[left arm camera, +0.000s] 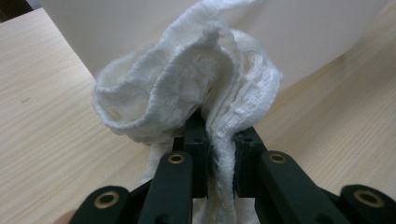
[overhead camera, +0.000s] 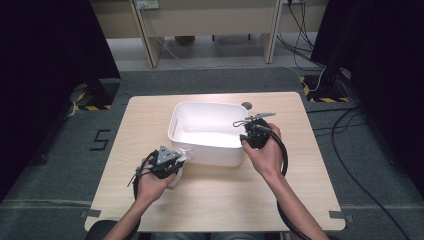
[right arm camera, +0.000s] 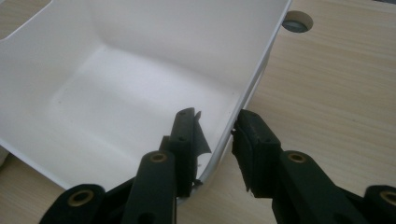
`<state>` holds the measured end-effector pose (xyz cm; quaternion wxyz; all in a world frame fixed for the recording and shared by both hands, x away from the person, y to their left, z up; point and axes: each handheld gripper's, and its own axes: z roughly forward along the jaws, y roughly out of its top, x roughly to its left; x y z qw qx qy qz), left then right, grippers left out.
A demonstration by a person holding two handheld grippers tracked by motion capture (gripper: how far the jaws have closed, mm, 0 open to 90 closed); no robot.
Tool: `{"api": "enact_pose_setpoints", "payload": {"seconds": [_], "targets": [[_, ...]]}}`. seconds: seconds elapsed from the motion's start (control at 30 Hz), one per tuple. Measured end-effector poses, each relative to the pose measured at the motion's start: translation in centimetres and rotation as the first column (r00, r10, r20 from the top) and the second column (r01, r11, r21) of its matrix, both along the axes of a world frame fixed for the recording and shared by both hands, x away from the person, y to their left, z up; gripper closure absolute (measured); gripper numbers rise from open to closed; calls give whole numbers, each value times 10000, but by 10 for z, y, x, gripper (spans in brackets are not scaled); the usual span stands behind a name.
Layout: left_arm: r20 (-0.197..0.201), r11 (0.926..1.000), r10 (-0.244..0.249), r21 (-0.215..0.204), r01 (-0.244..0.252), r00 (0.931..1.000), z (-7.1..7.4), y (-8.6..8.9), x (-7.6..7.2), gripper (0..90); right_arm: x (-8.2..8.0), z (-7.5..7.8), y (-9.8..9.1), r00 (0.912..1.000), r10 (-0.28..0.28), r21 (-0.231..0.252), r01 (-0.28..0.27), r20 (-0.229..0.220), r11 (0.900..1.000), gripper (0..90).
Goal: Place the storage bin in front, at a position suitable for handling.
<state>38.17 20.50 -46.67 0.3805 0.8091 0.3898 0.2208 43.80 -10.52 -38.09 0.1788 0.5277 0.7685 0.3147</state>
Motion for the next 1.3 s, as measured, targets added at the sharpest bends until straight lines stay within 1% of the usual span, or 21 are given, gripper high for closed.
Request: {"api": "enact_pose_setpoints", "payload": {"seconds": [0.23, 0.27, 0.4, 0.77, 0.9, 0.97, 1.03, 1.17, 1.3], "targets": [[-236, 10000, 69, 62, -68, 9997, -8, -1, 4, 793, 0, 0, 0, 10000, 25, -17, -25, 12, 10000, 690], [-292, 9999, 50, 135, -46, 9996, -10, -1, 5, 793, 0, 0, 1, 10000, 27, -12, -27, 12, 10000, 689], [-396, 9998, 86, 199, -78, 9992, -14, -2, 6, 793, 0, 0, 1, 10000, 41, -4, -41, 20, 10000, 687], [-675, 9990, 108, 443, -79, 9977, -21, -2, 9, 793, 0, 0, 1, 10000, 83, -7, -83, 39, 10000, 684], [-682, 9991, 137, 420, -109, 9976, -21, -3, 9, 793, 0, 0, 1, 10000, 76, -17, -76, 40, 10000, 684], [-617, 9991, 162, 411, -136, 9980, -21, -4, 8, 793, 0, 0, 1, 10000, 59, -6, -59, 34, 10000, 684], [-606, 9987, 125, 496, -95, 9981, -21, -5, 8, 793, 0, 0, 1, 10000, 67, 4, -67, 35, 10000, 684], [-632, 9989, 53, 467, -23, 9980, -21, -8, 7, 793, 0, 0, 1, 10000, 79, 6, -79, 35, 10000, 685], [-637, 9986, -18, 525, 51, 9980, -20, -11, 7, 793, 0, 0, 1, 10000, 79, -3, -79, 30, 10000, 684]]}}
